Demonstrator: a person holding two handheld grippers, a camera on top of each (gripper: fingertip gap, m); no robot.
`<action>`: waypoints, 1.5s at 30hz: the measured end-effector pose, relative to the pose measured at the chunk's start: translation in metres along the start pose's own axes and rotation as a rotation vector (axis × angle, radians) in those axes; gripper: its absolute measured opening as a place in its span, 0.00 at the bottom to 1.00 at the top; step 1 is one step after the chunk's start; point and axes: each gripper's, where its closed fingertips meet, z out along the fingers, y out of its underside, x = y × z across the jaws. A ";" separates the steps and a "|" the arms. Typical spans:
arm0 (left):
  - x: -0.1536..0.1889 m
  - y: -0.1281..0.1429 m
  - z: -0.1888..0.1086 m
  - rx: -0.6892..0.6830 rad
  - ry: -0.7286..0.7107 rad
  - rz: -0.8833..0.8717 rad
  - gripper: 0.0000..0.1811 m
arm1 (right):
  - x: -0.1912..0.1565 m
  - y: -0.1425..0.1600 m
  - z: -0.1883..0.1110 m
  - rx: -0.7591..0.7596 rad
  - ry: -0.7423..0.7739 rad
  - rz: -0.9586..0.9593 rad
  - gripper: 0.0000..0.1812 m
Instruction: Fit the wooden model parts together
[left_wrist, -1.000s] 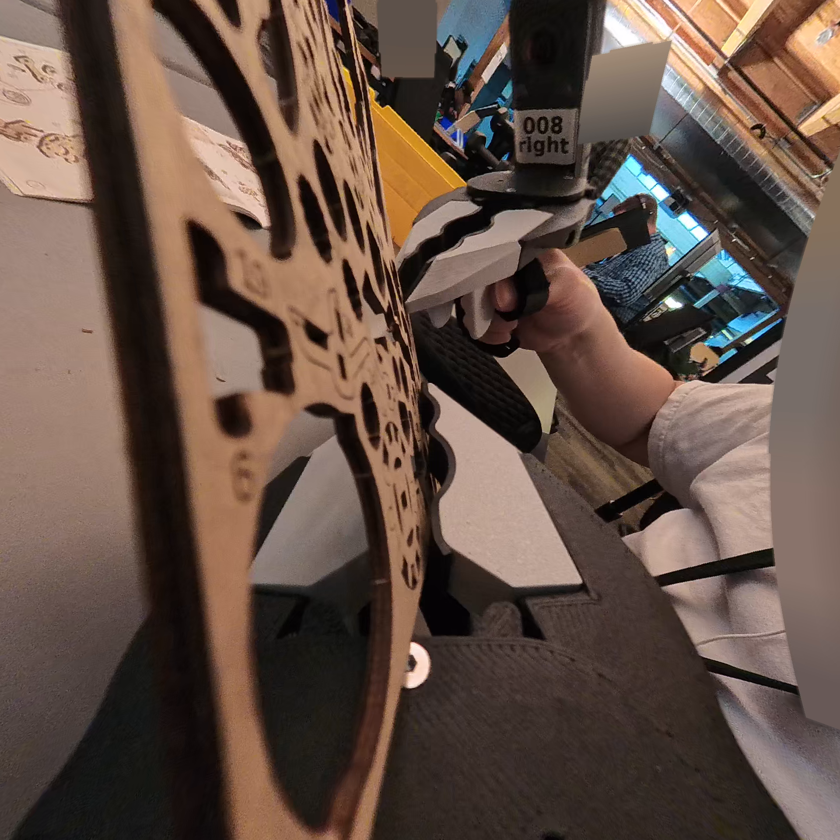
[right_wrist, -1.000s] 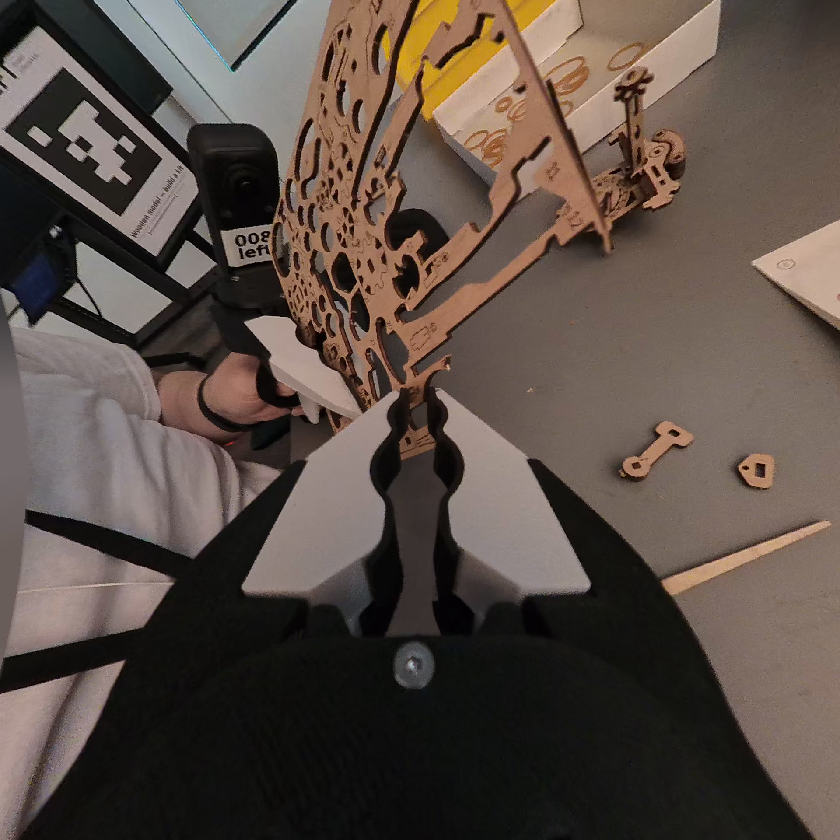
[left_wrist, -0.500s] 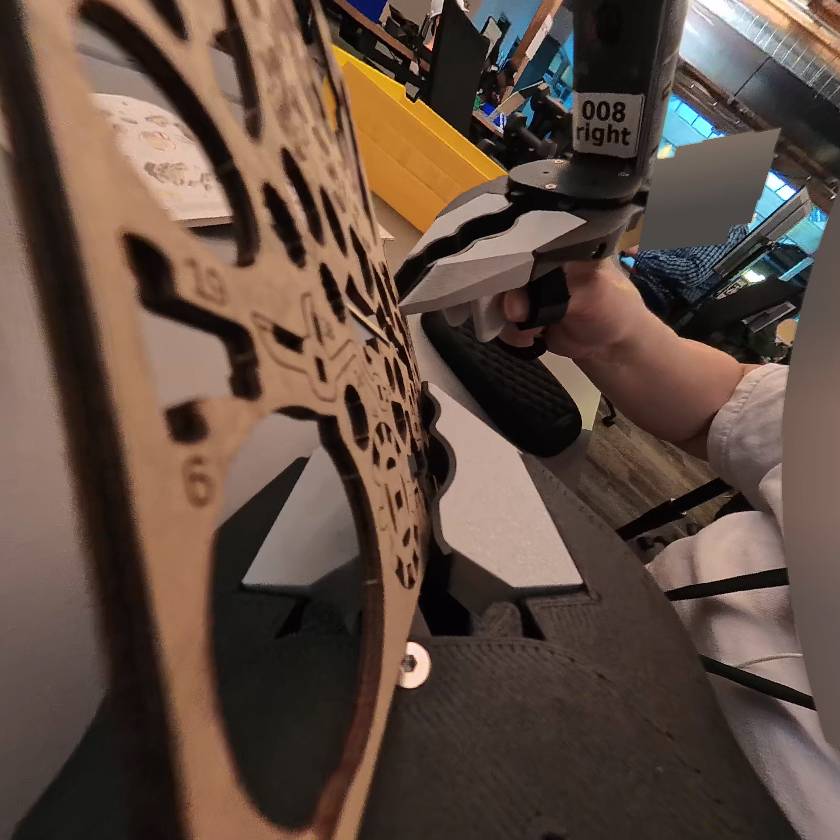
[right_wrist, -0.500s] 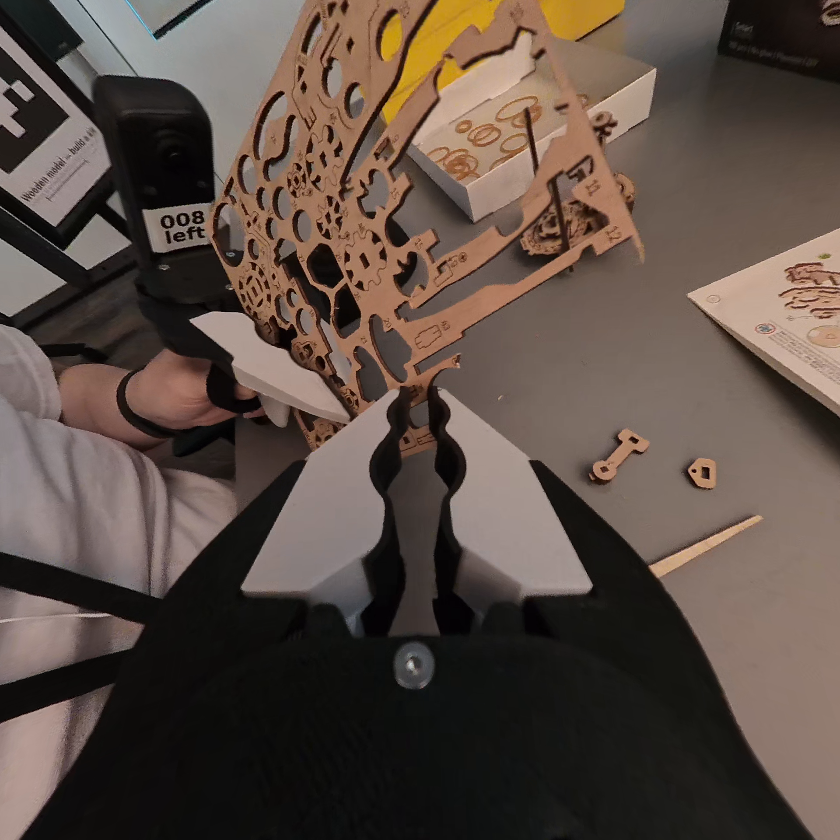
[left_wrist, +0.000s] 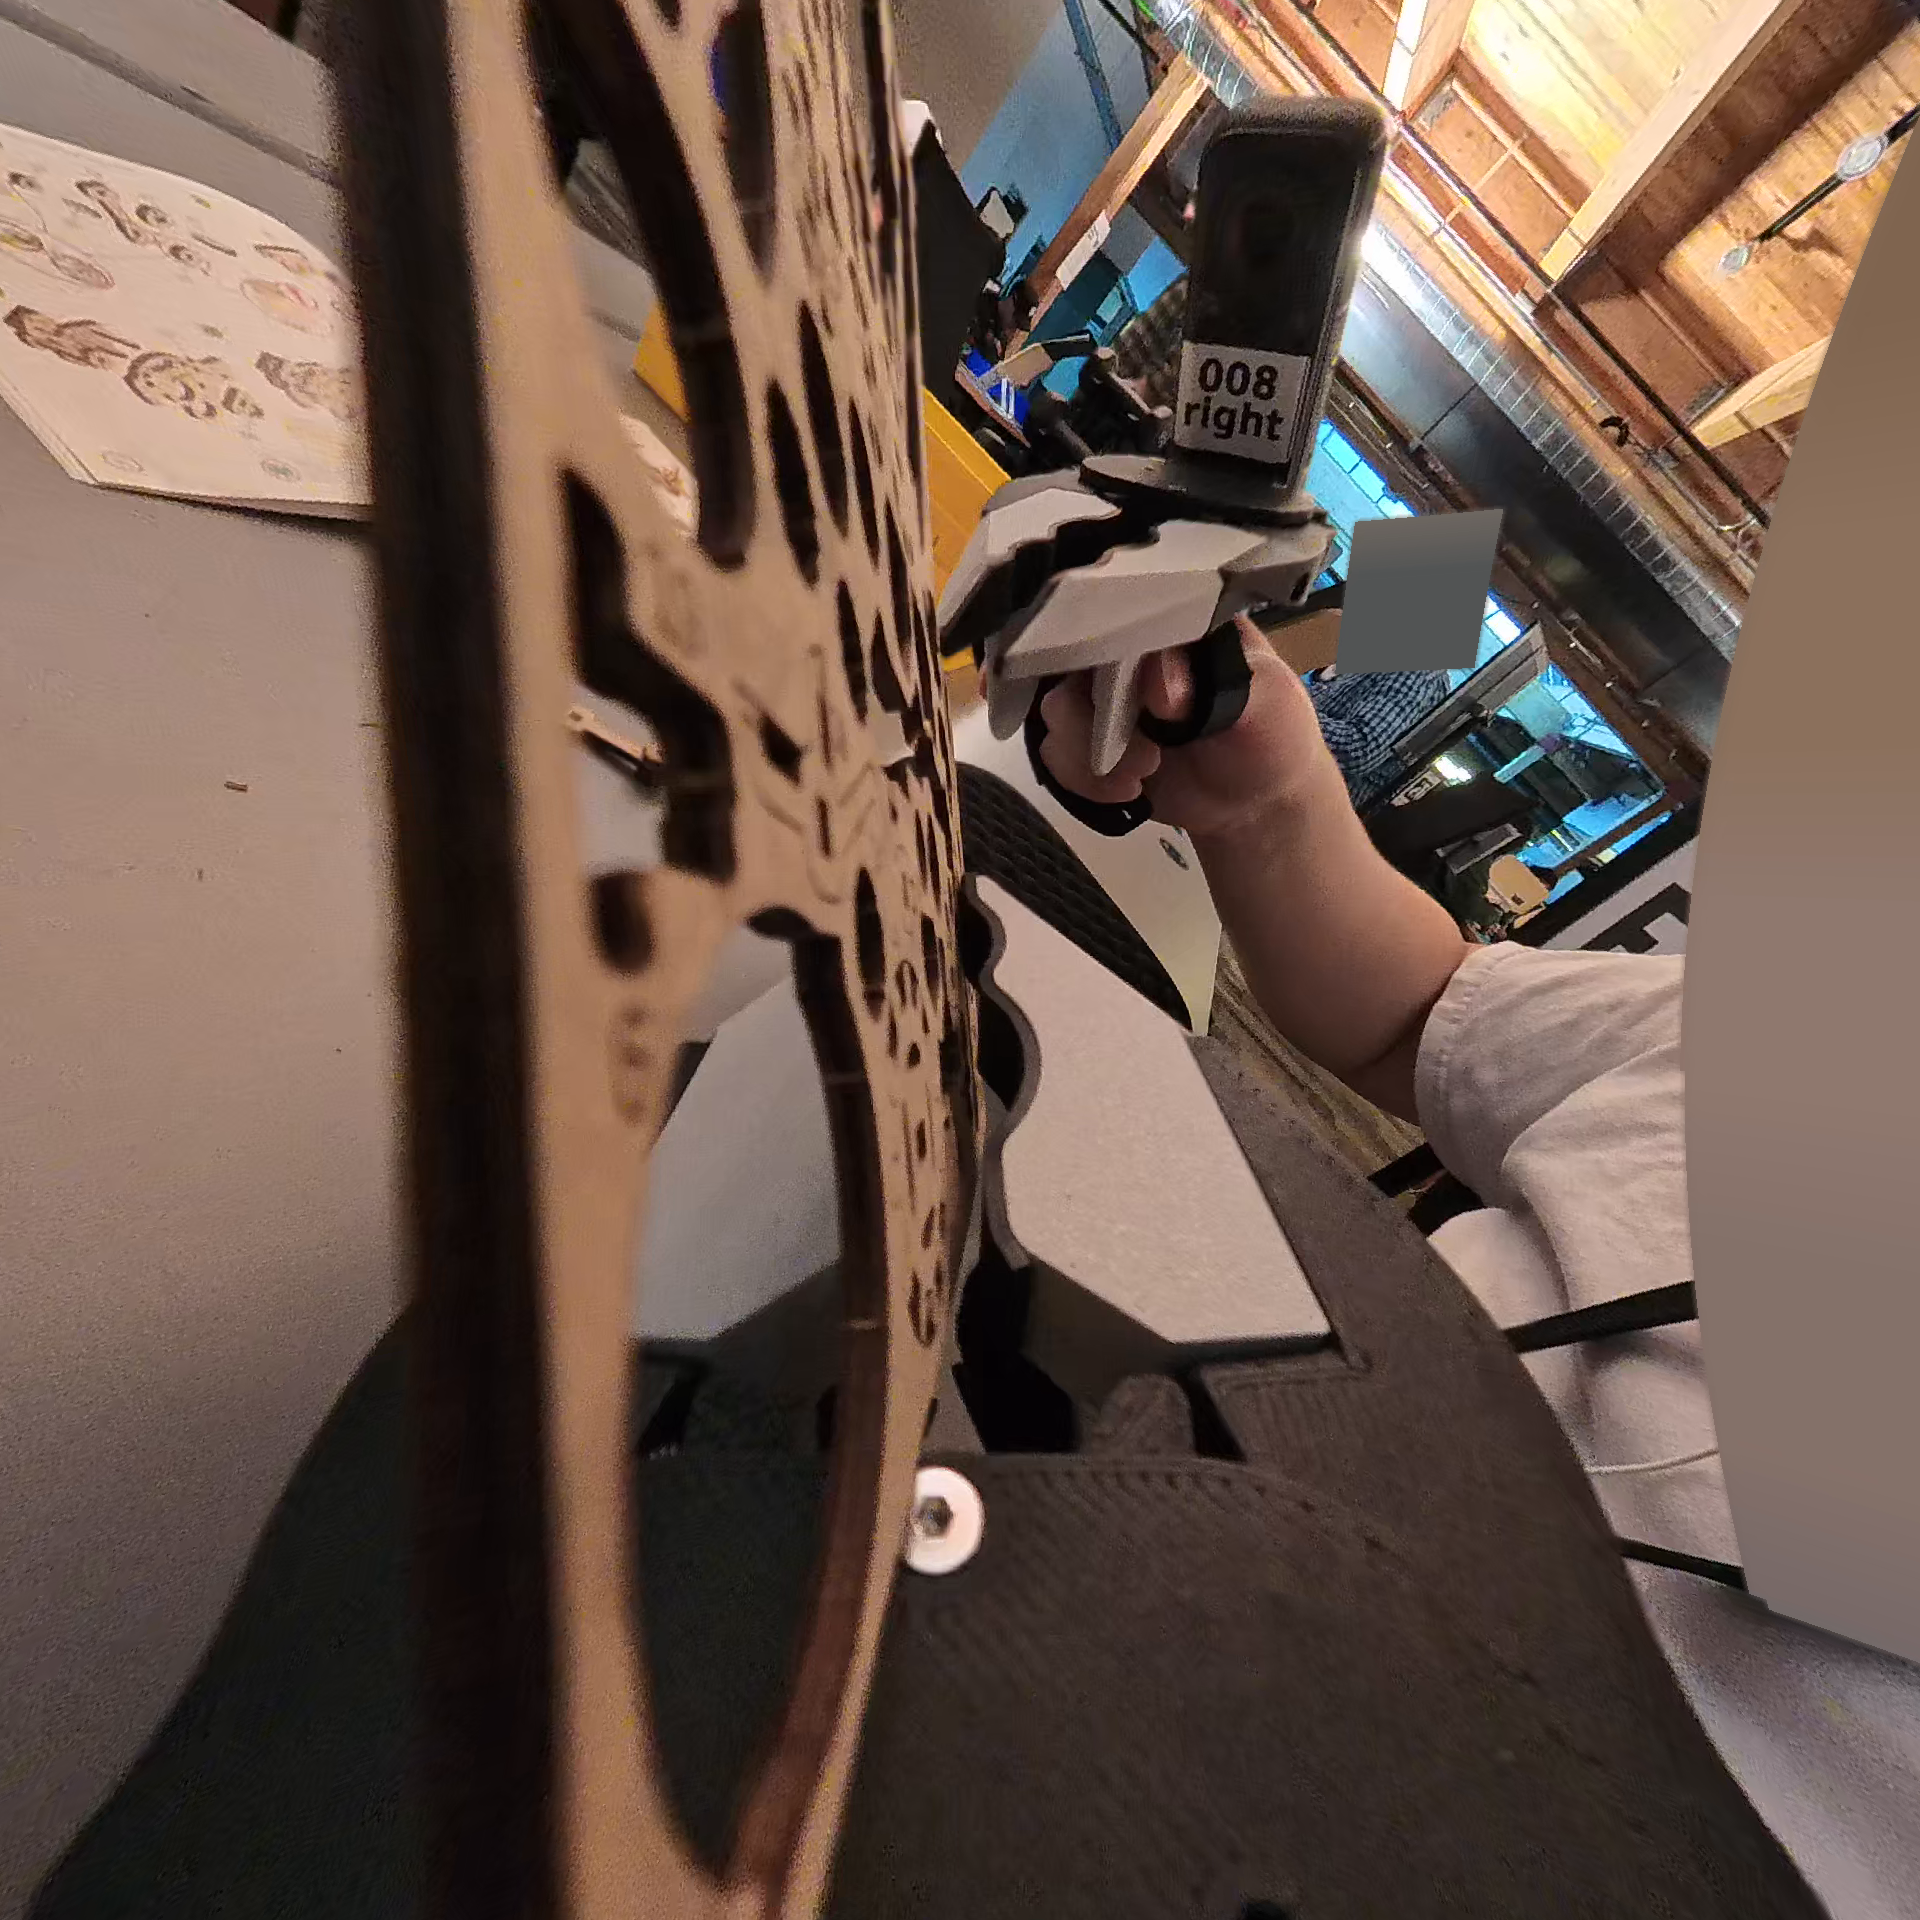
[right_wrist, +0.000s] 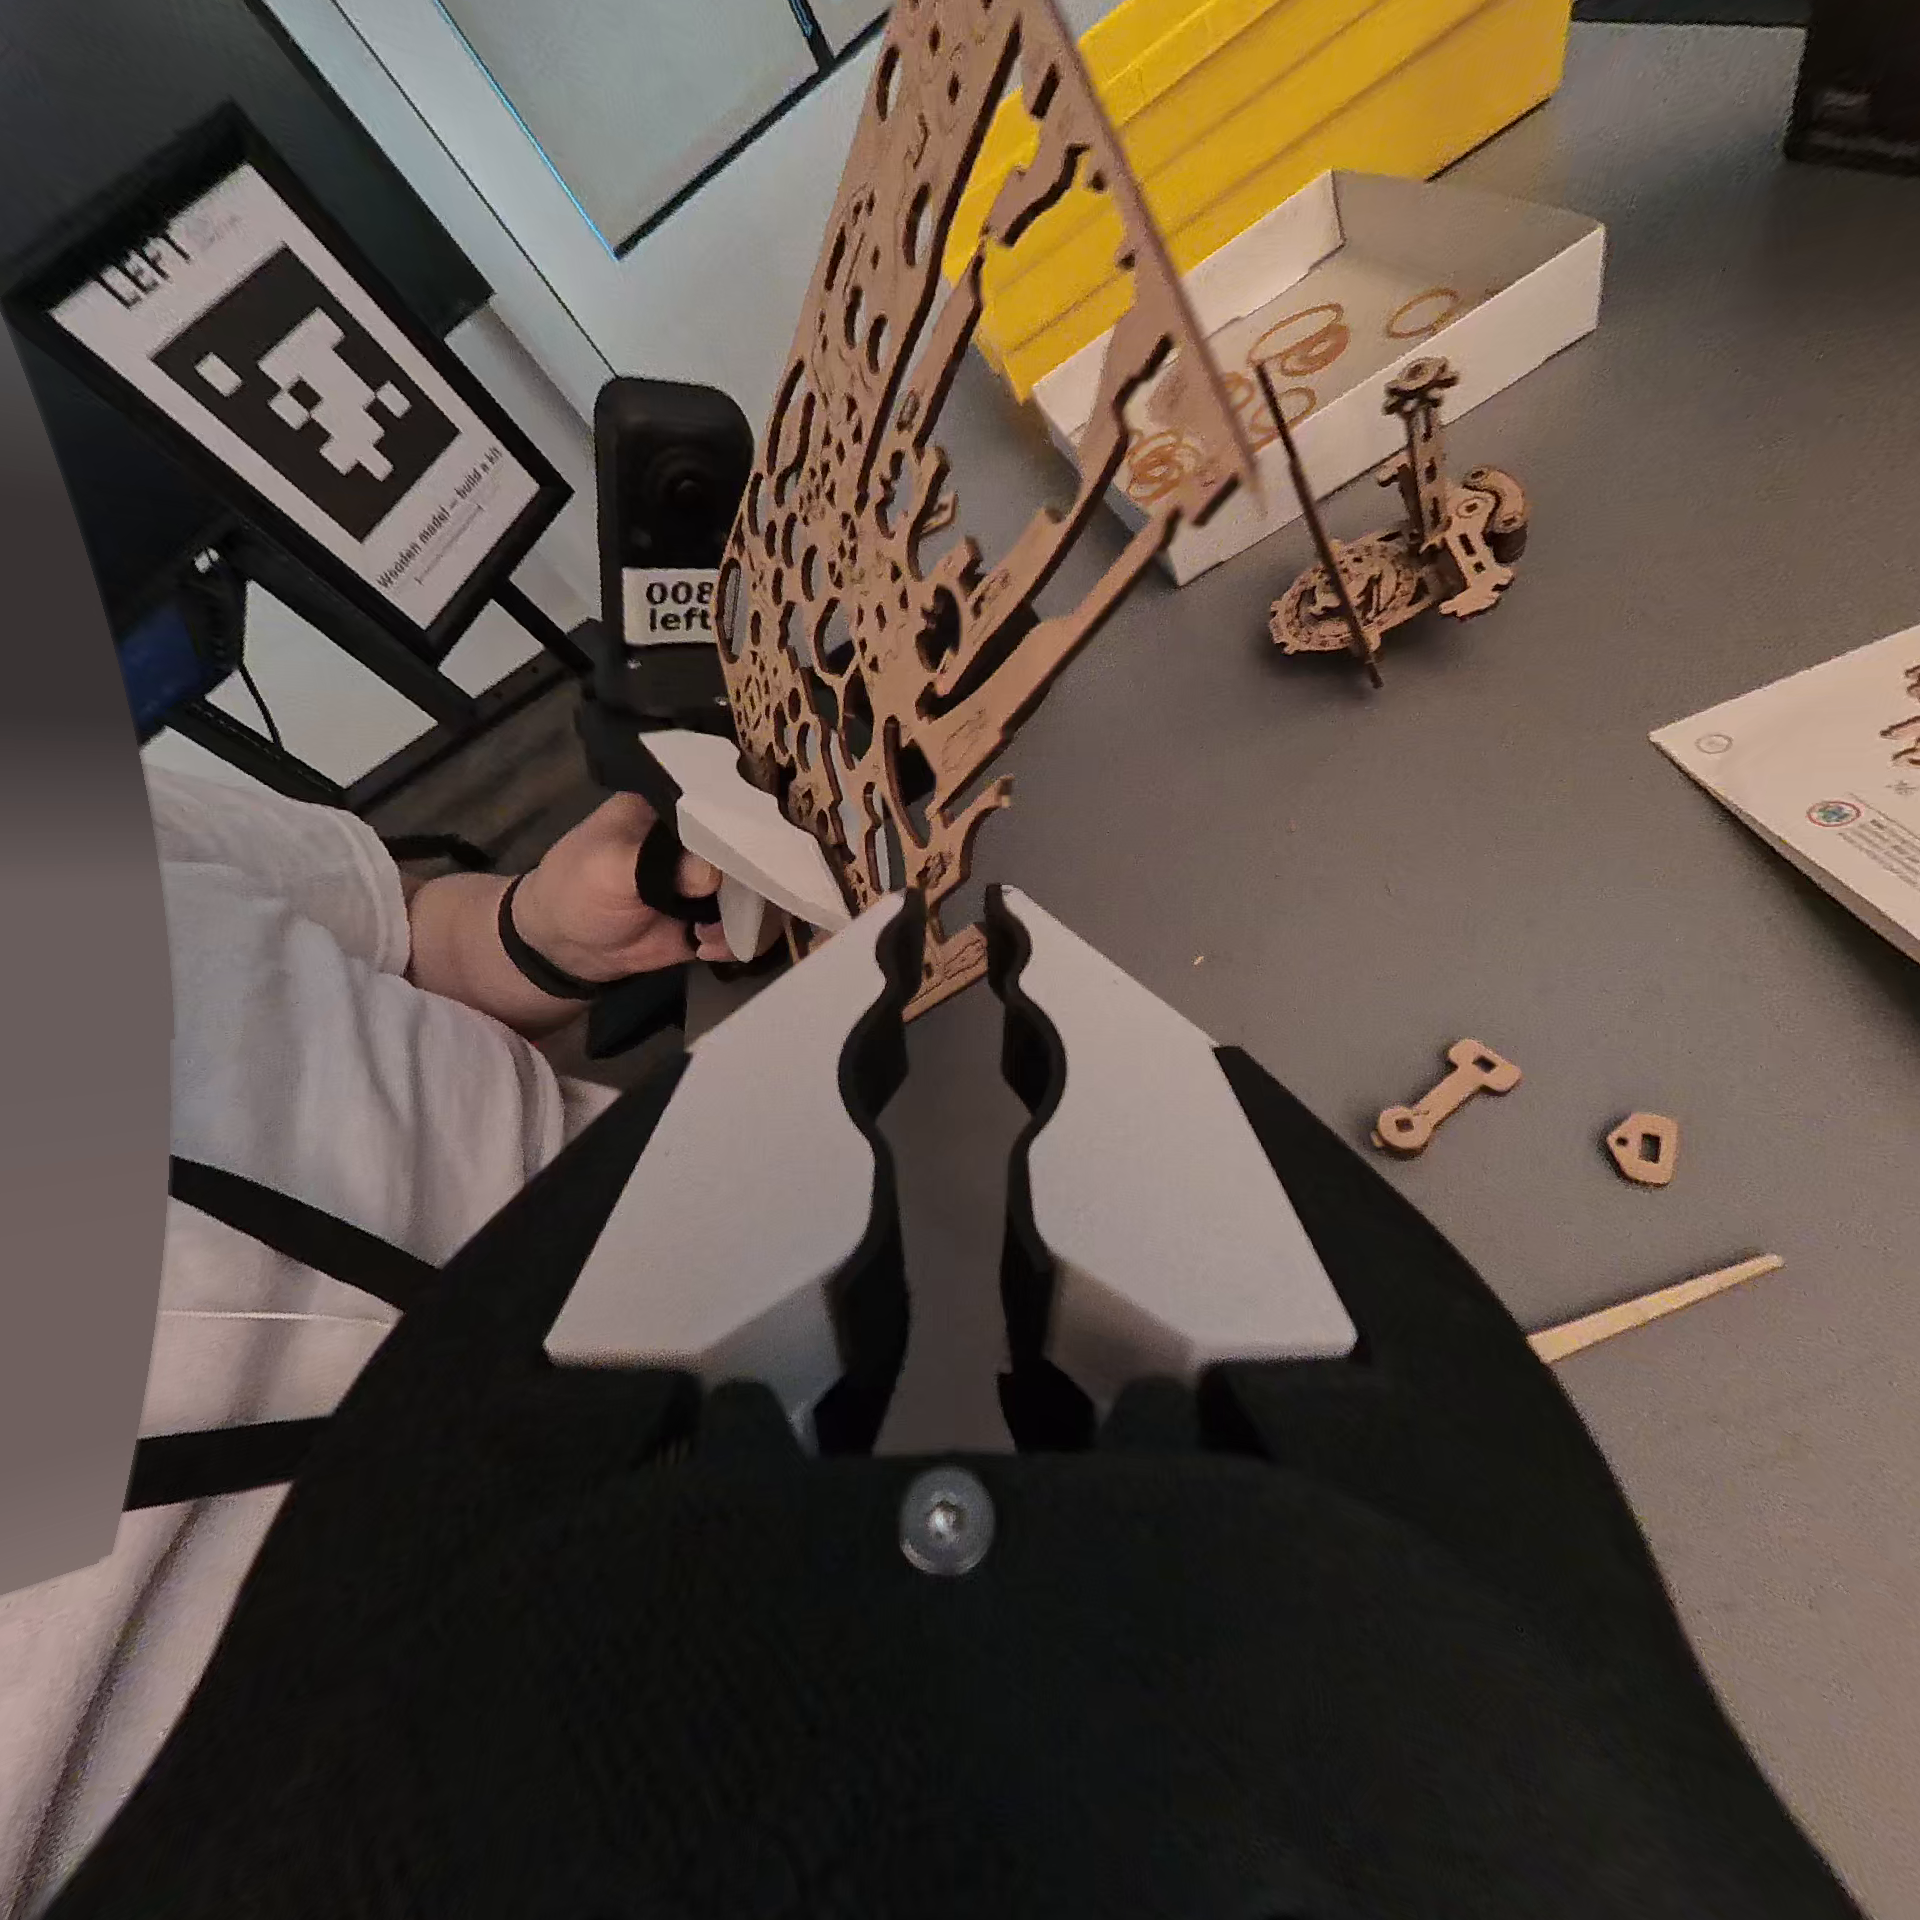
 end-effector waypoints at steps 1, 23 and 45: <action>0.000 0.000 0.000 0.000 0.002 -0.006 0.04 | 0.001 -0.002 -0.001 0.009 -0.003 0.012 0.05; 0.007 0.000 0.004 0.009 0.027 0.011 0.04 | -0.008 0.001 0.015 -0.028 -0.118 0.166 0.03; 0.016 0.004 0.002 0.003 -0.040 0.214 0.00 | -0.015 0.006 0.013 -0.053 -0.049 0.018 0.02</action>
